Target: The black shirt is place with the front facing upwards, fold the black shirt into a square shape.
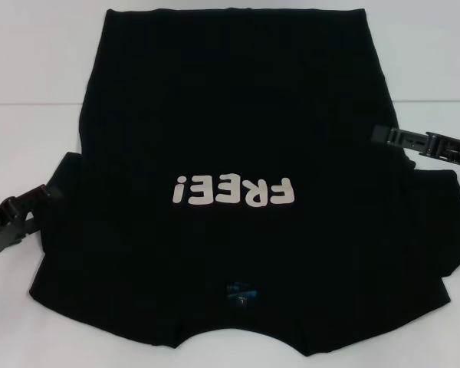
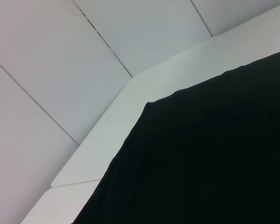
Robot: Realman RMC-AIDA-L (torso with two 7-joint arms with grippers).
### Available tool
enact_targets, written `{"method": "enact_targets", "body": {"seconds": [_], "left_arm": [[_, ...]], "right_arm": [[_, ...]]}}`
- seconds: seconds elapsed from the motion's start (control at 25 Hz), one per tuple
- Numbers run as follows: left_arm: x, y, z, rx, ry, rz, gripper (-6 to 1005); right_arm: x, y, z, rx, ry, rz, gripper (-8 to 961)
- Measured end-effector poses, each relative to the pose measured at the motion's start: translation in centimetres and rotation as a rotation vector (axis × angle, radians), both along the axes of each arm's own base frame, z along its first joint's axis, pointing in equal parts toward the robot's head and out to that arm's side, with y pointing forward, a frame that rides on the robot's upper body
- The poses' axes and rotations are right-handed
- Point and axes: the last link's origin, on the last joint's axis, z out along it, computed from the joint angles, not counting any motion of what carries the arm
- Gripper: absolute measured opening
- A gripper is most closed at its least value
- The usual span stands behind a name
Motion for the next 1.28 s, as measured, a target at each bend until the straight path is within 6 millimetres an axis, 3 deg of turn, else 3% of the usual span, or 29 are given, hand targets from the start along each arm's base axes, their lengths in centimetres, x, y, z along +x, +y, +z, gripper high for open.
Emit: {"method": "enact_targets", "body": {"seconds": [1.28], "left_arm": [[0.8, 1.2, 0.0, -0.028, 0.163, -0.045, 769]], "right_arm": [[0.4, -0.4, 0.3, -0.002, 0.013, -0.004, 796]]}}
